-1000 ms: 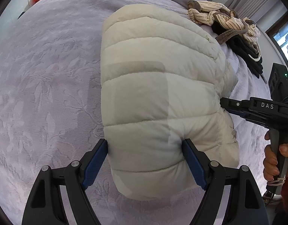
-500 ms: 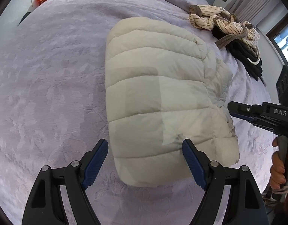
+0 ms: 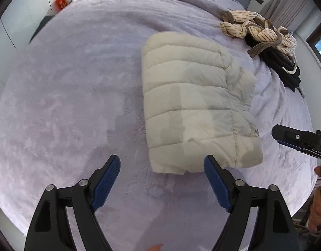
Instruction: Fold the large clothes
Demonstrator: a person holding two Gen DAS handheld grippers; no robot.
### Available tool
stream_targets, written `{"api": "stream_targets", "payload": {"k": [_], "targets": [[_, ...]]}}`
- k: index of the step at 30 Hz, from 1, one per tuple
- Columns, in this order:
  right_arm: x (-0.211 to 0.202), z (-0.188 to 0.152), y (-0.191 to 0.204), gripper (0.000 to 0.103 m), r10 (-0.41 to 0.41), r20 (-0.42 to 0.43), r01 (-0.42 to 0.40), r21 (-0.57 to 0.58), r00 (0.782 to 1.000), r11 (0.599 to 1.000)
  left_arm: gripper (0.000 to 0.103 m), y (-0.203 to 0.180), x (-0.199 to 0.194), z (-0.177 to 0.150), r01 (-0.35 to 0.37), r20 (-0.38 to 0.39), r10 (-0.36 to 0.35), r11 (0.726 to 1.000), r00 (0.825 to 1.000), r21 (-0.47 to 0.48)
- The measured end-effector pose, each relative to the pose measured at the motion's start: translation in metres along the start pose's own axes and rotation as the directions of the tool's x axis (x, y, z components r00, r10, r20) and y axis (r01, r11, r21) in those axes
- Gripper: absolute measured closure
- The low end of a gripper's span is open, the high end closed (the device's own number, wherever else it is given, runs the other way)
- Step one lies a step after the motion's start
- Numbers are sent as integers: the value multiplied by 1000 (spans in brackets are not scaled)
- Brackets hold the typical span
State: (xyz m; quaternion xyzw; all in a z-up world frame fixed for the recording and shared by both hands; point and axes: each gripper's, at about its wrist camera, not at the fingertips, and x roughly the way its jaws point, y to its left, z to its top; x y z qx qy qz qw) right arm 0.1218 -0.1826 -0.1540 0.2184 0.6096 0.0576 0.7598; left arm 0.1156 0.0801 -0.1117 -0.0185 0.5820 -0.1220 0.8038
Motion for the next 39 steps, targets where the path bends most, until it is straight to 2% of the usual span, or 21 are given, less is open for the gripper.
{"api": "stream_targets", "payload": {"k": [1, 5, 14, 19, 28, 39], "targets": [[-6, -4, 5, 22, -18, 7, 18, -6, 1000, 1000, 0, 0, -7, -2, -7, 10, 7, 1000, 1000, 0], [-33, -14, 23, 17, -79, 59, 80, -26, 995, 996, 0, -2, -35, -3, -7, 48, 7, 1000, 999, 0], [-82, -28, 55, 15, -167, 194, 183, -70, 967, 981, 0, -12, -88, -7, -65, 116, 65, 998, 991, -6], [-104, -31, 63, 15, -229, 249, 243, -25, 941, 970, 0, -14, -104, -9, -72, 118, 71, 997, 990, 4], [-114, -40, 77, 15, -257, 230, 277, -61, 939, 959, 0, -14, -127, -10, -46, 101, 49, 998, 994, -33], [-114, -45, 83, 15, -265, 219, 290, -87, 939, 953, 0, -16, -147, -2, -92, 154, 96, 995, 983, -33]]}}
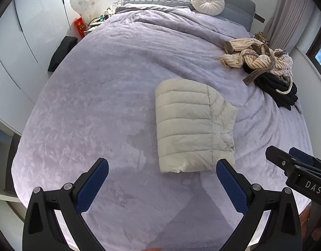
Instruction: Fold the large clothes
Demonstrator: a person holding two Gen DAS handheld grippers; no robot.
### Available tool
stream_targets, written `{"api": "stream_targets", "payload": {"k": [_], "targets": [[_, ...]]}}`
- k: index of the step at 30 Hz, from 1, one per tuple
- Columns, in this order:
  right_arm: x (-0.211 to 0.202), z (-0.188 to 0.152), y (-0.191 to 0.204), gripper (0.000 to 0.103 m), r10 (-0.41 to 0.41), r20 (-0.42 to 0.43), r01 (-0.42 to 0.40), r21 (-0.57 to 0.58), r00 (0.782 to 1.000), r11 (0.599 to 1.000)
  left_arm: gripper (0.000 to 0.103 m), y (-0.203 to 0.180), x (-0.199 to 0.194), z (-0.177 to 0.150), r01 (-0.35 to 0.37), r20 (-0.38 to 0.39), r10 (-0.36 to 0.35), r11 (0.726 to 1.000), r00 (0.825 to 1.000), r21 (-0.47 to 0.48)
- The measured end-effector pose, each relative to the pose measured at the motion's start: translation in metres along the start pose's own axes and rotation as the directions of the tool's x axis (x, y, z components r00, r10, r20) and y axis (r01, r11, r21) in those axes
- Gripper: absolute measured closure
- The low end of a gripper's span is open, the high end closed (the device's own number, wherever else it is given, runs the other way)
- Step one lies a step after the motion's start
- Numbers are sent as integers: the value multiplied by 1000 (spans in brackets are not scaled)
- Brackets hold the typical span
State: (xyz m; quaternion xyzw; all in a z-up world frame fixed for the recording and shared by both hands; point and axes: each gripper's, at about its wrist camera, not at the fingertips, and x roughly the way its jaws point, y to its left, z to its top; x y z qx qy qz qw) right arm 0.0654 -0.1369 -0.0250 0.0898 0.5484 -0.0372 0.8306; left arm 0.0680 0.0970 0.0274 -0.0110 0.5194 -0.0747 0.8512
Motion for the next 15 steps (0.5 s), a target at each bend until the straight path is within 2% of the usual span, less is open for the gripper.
{"api": "stream_targets", "payload": {"k": [15], "targets": [[0, -1, -2, 15, -8, -5, 8, 3, 1000, 1000, 0, 2, 2, 3, -8, -5, 8, 1000, 1000, 21]]}}
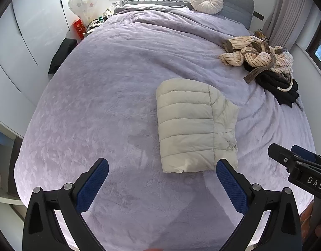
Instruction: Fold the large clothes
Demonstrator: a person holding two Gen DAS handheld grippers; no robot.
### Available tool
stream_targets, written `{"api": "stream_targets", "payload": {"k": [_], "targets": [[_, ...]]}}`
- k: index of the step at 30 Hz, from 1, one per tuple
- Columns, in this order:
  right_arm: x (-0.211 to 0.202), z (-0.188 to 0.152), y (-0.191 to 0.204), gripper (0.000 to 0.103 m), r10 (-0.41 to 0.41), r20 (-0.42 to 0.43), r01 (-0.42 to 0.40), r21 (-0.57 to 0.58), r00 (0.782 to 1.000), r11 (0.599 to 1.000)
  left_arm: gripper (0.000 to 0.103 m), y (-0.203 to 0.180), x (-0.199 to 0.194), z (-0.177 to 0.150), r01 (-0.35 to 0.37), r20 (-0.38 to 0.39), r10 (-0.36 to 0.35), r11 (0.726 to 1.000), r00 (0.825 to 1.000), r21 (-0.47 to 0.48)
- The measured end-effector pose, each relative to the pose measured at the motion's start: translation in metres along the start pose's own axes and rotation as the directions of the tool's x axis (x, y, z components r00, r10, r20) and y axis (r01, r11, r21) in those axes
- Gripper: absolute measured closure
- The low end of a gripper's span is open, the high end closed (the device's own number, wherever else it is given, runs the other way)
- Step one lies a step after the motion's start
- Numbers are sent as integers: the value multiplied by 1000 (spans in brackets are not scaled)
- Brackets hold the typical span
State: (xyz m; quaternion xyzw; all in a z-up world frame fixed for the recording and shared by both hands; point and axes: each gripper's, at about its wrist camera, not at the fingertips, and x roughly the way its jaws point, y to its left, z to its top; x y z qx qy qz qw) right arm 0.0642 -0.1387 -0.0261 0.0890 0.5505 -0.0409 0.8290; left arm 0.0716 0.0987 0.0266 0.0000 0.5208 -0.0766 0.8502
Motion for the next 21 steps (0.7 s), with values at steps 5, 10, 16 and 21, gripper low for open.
{"api": "stream_targets", "payload": {"k": [5, 10, 16, 21], "targets": [[0, 0, 0, 15, 1, 0, -1, 2, 1000, 1000, 0, 0, 2, 3, -3, -1, 3, 1000, 1000, 3], [0, 0, 1, 15, 1, -2, -1, 2, 1000, 1000, 0, -1, 3, 3, -5, -5, 5, 1000, 1000, 5], [0, 0, 0, 15, 0, -2, 0, 4, 1000, 1000, 0, 0, 5, 4, -4, -6, 4, 1000, 1000, 8], [1, 1, -1, 15, 2, -4, -2, 2, 1000, 1000, 0, 1, 6, 4, -7, -10, 7, 1000, 1000, 5]]}}
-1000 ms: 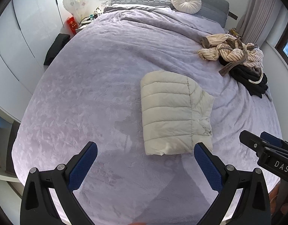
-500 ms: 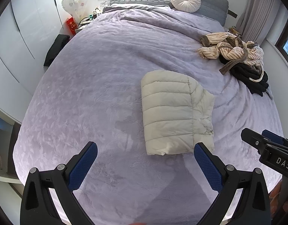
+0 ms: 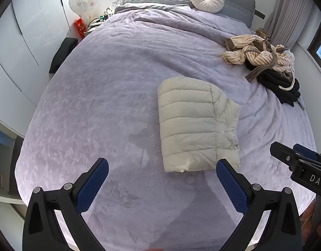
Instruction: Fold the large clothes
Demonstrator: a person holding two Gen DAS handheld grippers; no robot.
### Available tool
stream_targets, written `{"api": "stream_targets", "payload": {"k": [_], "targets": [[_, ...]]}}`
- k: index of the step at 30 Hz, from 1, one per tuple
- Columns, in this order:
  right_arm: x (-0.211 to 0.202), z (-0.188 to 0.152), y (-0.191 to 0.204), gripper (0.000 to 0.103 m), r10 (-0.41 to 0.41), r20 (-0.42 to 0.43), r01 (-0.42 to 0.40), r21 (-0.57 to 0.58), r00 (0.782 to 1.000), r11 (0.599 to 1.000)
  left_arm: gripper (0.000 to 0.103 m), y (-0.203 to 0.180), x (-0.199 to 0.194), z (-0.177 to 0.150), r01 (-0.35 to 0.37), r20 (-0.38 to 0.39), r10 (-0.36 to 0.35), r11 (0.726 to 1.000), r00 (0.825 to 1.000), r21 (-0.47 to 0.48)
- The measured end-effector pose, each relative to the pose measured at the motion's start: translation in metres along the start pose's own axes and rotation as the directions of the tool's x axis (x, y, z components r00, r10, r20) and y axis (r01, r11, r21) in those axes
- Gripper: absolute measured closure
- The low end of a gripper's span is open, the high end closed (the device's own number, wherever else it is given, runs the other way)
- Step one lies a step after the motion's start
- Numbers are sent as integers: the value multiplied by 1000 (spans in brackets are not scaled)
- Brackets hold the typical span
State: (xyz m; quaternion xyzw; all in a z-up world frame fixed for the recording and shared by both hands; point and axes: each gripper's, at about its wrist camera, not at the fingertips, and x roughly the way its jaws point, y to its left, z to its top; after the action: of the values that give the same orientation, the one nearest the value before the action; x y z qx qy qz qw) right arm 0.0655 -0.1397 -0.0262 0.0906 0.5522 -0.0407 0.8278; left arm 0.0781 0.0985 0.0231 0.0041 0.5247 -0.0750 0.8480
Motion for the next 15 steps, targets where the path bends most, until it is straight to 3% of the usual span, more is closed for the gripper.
{"api": "stream_targets", "payload": {"k": [15], "targets": [[0, 0, -1, 15, 1, -1, -1, 0, 1000, 1000, 0, 3, 3, -1, -6, -8, 6, 1000, 1000, 4]]}}
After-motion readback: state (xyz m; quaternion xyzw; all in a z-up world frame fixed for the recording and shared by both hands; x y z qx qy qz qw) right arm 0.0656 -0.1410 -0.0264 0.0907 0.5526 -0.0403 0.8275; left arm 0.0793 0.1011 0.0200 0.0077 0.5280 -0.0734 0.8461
